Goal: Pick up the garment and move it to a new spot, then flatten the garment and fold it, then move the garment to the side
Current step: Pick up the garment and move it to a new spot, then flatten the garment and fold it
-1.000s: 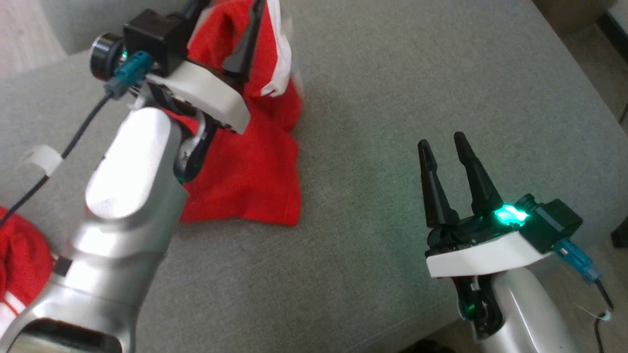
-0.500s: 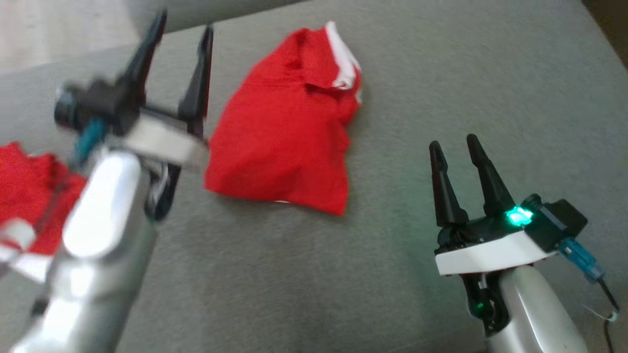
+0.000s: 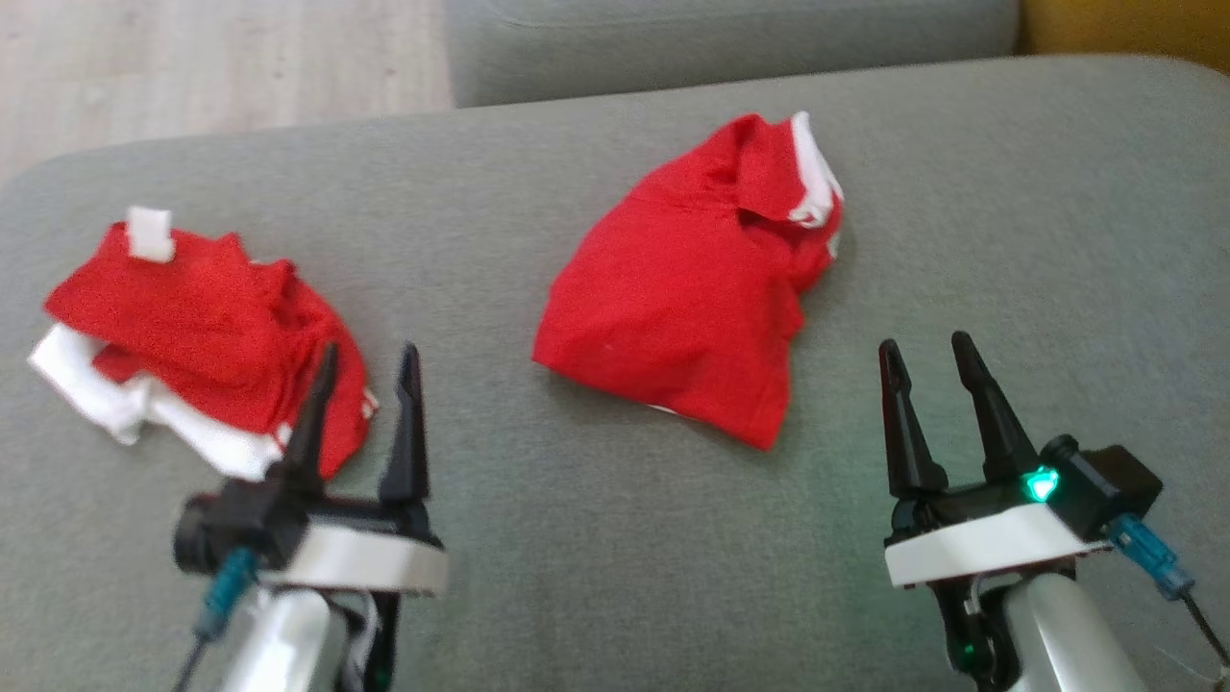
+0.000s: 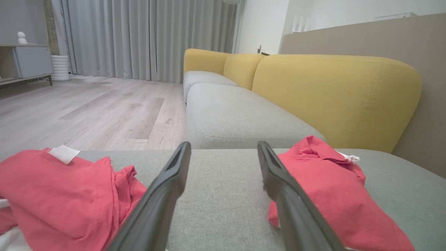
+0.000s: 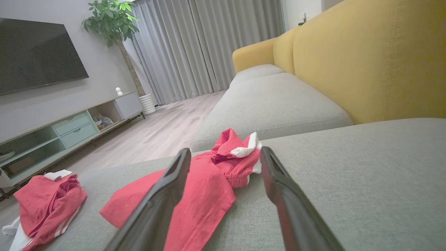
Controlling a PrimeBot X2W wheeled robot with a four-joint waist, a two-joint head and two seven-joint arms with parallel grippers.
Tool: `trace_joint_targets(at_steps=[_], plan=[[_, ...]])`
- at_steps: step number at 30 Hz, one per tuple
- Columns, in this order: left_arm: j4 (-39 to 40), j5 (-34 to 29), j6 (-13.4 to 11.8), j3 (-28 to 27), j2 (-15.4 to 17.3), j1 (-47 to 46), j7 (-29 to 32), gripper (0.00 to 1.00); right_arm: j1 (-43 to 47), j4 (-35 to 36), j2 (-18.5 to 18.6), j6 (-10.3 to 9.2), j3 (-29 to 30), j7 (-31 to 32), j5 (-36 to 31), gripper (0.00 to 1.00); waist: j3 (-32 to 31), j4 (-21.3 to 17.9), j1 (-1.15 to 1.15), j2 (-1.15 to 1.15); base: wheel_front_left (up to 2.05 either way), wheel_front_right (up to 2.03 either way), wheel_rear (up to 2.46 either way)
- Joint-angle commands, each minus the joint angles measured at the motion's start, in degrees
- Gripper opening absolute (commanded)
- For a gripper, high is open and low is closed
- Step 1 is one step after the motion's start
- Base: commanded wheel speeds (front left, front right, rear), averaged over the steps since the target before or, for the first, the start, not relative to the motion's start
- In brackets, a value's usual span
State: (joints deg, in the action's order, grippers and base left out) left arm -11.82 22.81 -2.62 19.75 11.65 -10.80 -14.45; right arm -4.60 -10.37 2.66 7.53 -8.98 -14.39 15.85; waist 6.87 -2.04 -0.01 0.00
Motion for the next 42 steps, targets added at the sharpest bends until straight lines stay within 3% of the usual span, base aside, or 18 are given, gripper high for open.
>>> trace_joint_targets(at_steps=[1, 5, 17, 29, 39, 40, 41, 42], plan=[[3.1, -1.1, -0.7, -2.6, -0.4, -0.7, -0.5, 1.00, -0.6, 1.4, 0.2, -0.04, -0.9, -0.6, -0.5, 1.00, -1.2, 1.7, 0.01, 0.00, 0.00, 0.00, 0.00], [4.5, -3.4, -1.1, -3.5, -2.6, 2.4, -0.5, 1.00, -0.2, 1.1, 0.2, -0.04, -0.7, -0.6, -0.8, 1.00, -1.5, 2.7, 0.01, 0.00, 0.00, 0.00, 0.00], [4.0, -7.2, 1.7, -5.2, -5.1, 2.1, -0.5, 1.00, -2.5, -1.4, 0.2, -0.04, -0.9, -0.6, -2.8, 1.00, 0.5, 4.2, 0.01, 0.00, 0.00, 0.00, 0.00], [2.0, -9.3, 4.0, -5.6, -6.9, 0.2, -0.5, 1.00, -13.2, -22.4, 0.2, -0.04, -2.1, 3.2, 3.0, 1.00, 3.2, 7.9, 0.01, 0.00, 0.00, 0.00, 0.00], [1.2, -10.2, 4.9, -6.1, -7.8, 0.1, -0.5, 1.00, -20.6, -35.4, 0.2, -0.04, -8.0, 6.1, 8.8, 1.00, 3.5, 9.7, 0.01, 0.00, 0.00, 0.00, 0.00], [1.2, -10.3, 4.9, -6.3, -7.8, 0.2, -0.5, 1.00, -21.1, -36.3, 0.2, -0.04, -8.7, 5.8, 8.7, 0.44, 3.3, 9.6, 0.01, 0.00, 0.00, 0.00, 0.00], [1.1, -10.4, 4.9, -6.5, -7.8, 0.3, -0.5, 1.00, -21.6, -36.9, 0.2, -0.04, -9.1, 5.1, 8.7, 0.00, 3.1, 9.4, 0.01, 0.00, 0.00, 0.00, 0.00], [1.0, -10.5, 4.9, -6.7, -7.9, 0.5, -0.5, 1.00, -21.9, -37.5, 0.2, -0.04, -9.4, 4.4, 8.9, 0.00, 2.9, 9.1, 0.01, 0.00, 0.00, 0.00, 0.00]])
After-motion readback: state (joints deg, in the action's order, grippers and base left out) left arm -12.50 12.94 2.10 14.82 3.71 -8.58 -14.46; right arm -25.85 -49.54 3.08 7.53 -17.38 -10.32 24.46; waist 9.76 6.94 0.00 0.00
